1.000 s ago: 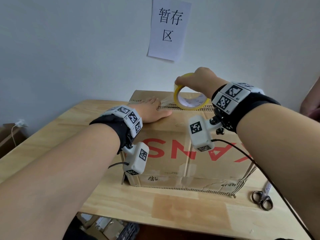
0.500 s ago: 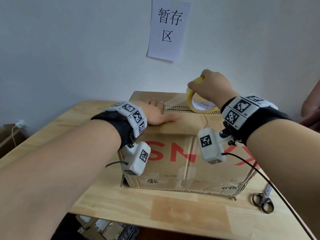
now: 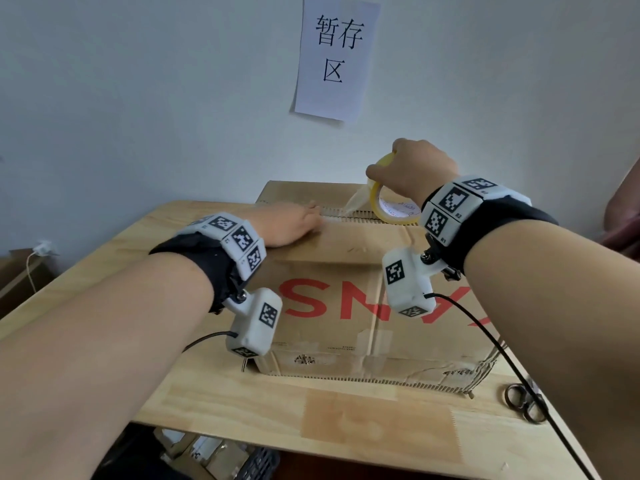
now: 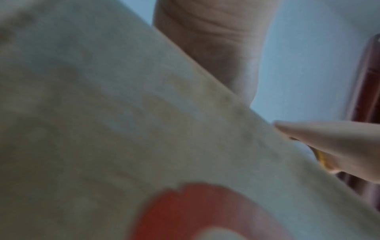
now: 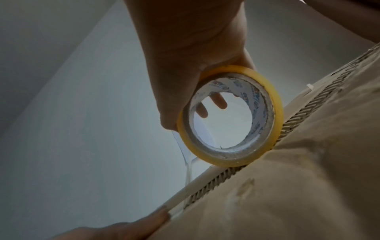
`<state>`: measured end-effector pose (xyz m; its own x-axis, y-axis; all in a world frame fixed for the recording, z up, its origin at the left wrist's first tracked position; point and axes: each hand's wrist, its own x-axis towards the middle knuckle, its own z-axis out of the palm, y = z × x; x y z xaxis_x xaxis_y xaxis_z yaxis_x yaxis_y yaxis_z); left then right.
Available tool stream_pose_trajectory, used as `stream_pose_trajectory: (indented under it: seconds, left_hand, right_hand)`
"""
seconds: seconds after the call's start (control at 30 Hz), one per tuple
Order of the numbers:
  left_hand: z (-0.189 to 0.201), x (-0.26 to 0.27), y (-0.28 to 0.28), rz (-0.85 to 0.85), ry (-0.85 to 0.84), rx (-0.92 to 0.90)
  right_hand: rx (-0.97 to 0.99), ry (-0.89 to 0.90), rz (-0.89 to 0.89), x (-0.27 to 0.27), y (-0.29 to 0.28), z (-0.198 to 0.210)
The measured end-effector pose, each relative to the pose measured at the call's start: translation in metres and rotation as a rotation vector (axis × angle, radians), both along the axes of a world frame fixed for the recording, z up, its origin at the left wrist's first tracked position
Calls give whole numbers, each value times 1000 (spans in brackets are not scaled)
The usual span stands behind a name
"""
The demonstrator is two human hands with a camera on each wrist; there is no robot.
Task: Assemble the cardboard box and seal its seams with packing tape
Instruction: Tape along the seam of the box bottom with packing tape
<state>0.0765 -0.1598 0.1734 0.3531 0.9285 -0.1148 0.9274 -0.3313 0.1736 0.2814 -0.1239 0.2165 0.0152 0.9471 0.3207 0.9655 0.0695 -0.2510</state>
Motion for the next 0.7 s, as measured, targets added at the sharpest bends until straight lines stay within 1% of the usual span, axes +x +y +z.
stream_pose_trajectory:
  seconds: [0.1,0.23,0.27,0.33,0.37,0.5,0.57,0.63,0.7]
  left_hand:
    - [2,-18,0,56,13,53]
    - [6,-37,0,219,103,195]
    - [6,-34,-3,233,132,200]
    - [5,-20,-5,230,197,153]
    - [3,-10,-5,234,203,124]
    - [-3,21,0,278,163,21]
    - [-8,33,0,267,151,14]
    - [-10,43,-6,186,106,57]
    - [-9,44,-9,114,1,66]
  right_hand:
    - [11,-24,-23,-1,-1,-2]
    - [5,-18,-31,-1,-1,-1]
    - [4,-12,-28,-1,-1,-1]
    - [0,0,-12,1,-2,0]
    - [-1,5,-4,2,-2,0]
    - [1,-1,15,2,-2,0]
    - [-3,-12,24,1,-1,-1]
    - [1,-11,26,1,0,-2]
    - [11,11,13,3,-1,-2]
